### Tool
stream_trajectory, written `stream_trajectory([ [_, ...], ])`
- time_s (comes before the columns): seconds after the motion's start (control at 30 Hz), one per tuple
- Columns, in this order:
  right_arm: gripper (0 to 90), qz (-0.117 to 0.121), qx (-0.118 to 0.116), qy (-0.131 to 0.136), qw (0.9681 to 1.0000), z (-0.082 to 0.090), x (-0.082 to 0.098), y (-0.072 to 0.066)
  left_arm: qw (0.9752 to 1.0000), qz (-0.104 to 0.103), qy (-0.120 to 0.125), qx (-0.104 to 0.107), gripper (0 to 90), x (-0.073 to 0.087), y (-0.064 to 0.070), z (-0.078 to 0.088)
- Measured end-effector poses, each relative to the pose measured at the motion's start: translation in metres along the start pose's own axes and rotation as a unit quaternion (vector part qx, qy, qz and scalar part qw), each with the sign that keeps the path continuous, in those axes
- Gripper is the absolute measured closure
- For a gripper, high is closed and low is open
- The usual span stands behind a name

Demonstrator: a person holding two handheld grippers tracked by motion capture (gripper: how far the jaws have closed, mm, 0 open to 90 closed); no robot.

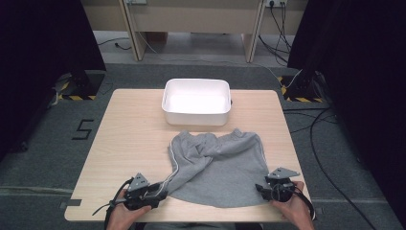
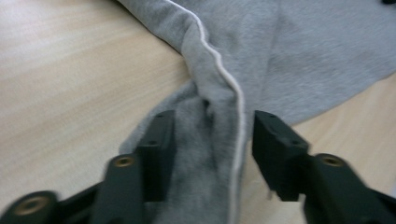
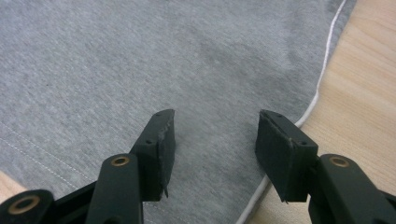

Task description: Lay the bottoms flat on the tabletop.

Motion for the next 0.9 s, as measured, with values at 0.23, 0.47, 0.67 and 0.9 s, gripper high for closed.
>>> stream_trajectory([
  [0.23,49.4,0.001,0.009,-0.019,0.9998,0.01,0.01,0.006,0.9964,0.047,0.018,0.068,84.4,-0.004,-0.005,0.022],
  [0.47,49.5,-0.009,0.028,-0.038,0.9988,0.026,0.03,0.02,0.9932,0.079,-0.009,0.085,83.5,0.018,-0.018,0.036],
  [0.67,45.2,0.002,0.021,-0.059,0.998,0.029,0.028,0.018,0.9979,0.06,0.006,0.025,58.2,0.009,-0.022,0.036],
  [0.9,43.4,0.034,0.019,0.029,0.9988,0.025,-0.024,0.013,0.9989,0.028,0.025,0.029,51.0,-0.039,-0.004,0.001],
])
Point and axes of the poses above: each handheld gripper's, and its own axes: z roughly backward along the jaws, x roughly out of its underside, y roughly to its right, the point moved 7 cm from there along -z, roughly forward along the jaws, and after that the axes turned 13 degrees about z, right-handed, at the moved point
